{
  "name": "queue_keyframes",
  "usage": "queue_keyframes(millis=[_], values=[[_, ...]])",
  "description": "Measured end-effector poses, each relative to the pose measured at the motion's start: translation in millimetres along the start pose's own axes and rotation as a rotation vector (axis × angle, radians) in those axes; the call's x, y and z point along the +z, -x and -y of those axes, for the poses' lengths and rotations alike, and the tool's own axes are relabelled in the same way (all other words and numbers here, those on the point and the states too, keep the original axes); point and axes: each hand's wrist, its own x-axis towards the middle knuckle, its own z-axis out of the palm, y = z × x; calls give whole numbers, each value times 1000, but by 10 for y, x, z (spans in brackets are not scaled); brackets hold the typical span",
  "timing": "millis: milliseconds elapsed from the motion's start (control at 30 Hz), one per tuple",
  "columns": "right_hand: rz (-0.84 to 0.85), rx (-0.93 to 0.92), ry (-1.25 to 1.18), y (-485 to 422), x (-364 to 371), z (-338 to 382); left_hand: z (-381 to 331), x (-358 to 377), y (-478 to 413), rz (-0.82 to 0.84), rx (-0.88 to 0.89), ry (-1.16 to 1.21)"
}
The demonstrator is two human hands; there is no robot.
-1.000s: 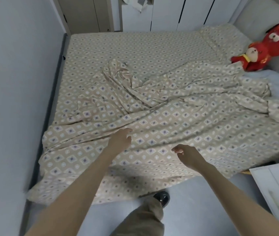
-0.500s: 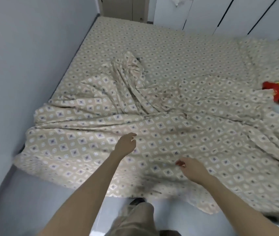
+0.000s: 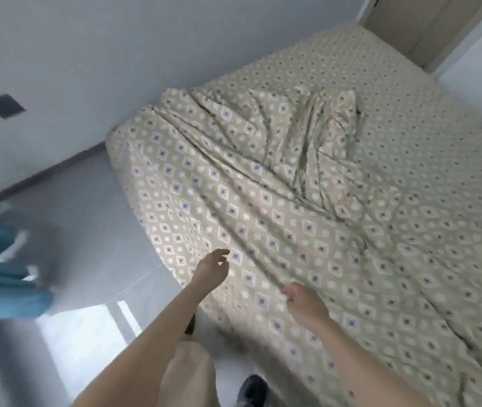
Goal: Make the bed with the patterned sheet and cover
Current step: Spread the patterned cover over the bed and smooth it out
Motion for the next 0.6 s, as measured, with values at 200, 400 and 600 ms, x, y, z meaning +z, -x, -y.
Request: queue_keyframes(millis=[200,400,600], values=[[22,-50,51,-304,275,-286,593,495,147,-95,-161,182],[6,-90,121,-926,783,-640,1086,1025,-200,-123,-222,214],[-216,-125,341,-1294,1230,-1000,1430,1620,-583,-131,-238,192]])
